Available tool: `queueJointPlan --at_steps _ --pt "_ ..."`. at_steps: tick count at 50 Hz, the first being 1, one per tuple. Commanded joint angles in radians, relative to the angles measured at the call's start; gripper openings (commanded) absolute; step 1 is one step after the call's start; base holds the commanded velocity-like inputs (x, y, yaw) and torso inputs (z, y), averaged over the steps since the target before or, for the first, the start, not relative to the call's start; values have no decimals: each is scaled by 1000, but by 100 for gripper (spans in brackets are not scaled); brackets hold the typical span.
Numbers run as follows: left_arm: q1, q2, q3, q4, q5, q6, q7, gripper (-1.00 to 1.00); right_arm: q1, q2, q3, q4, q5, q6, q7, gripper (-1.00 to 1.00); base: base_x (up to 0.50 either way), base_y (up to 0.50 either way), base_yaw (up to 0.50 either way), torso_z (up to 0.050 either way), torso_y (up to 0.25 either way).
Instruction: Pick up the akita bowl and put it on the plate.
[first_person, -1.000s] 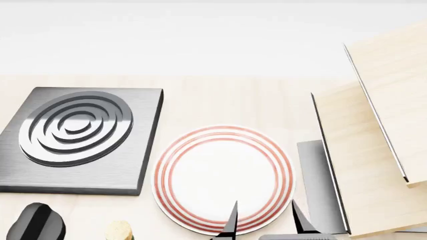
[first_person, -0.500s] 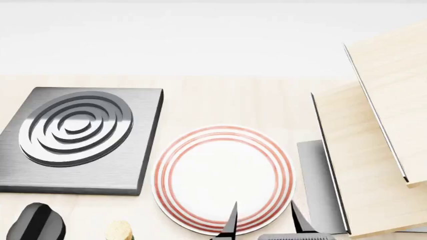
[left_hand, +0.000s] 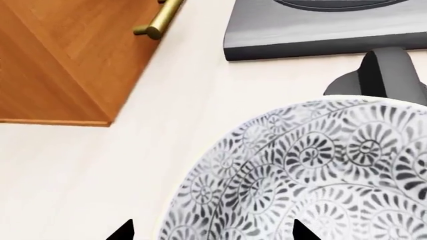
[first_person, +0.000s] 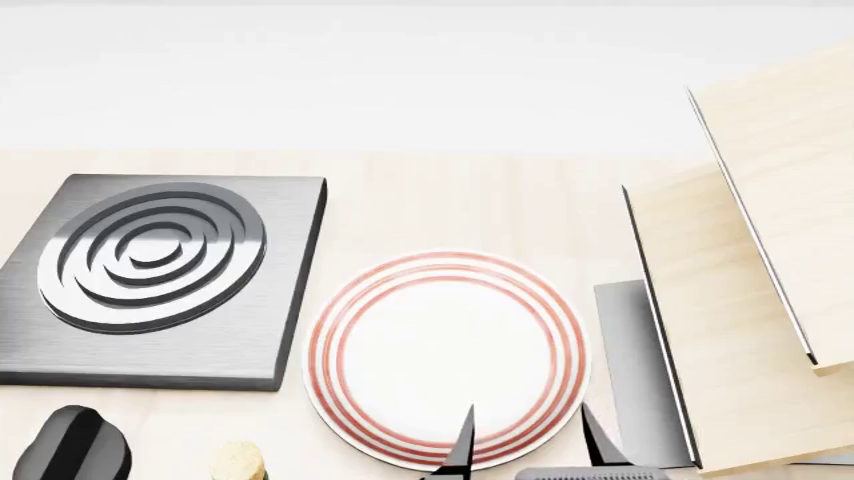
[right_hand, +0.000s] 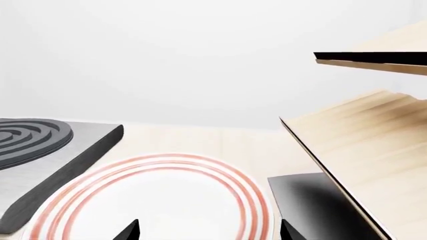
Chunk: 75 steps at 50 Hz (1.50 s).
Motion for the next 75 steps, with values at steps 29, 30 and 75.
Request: queueJointPlan --at_steps 29,30,75 --pt "-28 -33 144 -52 50 -53 -13 100 4 4 -11 9 7 -5 5 100 0 0 0 0 0" --pt "-28 -34 147 -53 51 -53 -11 100 4 4 -11 9 6 -5 5 100 0 0 0 0 0" --pt "-36 25 29 -6 88 96 -63 -100 13 5 -23 30 16 -12 6 100 2 0 -2 -2 0"
